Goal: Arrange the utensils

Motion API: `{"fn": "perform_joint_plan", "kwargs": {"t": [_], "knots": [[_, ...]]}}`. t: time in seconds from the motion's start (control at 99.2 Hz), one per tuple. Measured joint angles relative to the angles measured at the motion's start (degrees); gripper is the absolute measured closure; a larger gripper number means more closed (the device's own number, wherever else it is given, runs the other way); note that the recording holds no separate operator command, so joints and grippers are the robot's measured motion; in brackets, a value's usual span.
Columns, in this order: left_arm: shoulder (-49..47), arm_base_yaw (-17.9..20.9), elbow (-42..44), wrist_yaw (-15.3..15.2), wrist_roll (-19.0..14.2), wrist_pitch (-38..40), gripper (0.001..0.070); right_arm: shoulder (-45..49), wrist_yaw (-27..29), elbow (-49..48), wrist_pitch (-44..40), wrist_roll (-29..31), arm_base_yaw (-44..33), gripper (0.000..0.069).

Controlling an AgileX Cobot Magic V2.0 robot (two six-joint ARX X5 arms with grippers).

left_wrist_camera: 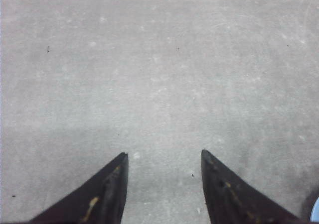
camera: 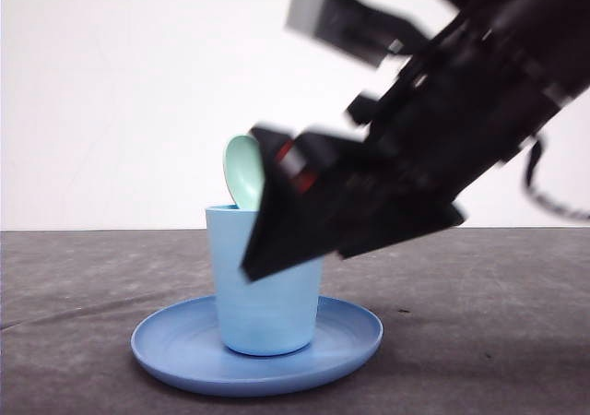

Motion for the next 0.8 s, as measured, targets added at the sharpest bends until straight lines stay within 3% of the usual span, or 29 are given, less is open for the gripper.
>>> {"fn": "perform_joint_plan", "kwargs": {"t": [0.303, 0.625, 0.797], "knots": [[0.0, 0.0, 0.0, 0.0, 0.0, 0.0, 0.0435, -16.5, 5.2, 6.69, -28.94, -0.17, -10.47, 0.0035], [0.0, 0.0, 0.02, 0.0, 0.02, 0.0, 0.0435, -22.82, 5.16, 20.94, -47.93, 0.7, -27.78, 0.0035], [0.0, 0.0, 0.0, 0.0, 0.02, -0.5, 0.0435, -22.99, 0.66, 23.52, -53.9, 2.38, -36.26, 0.0035]]}}
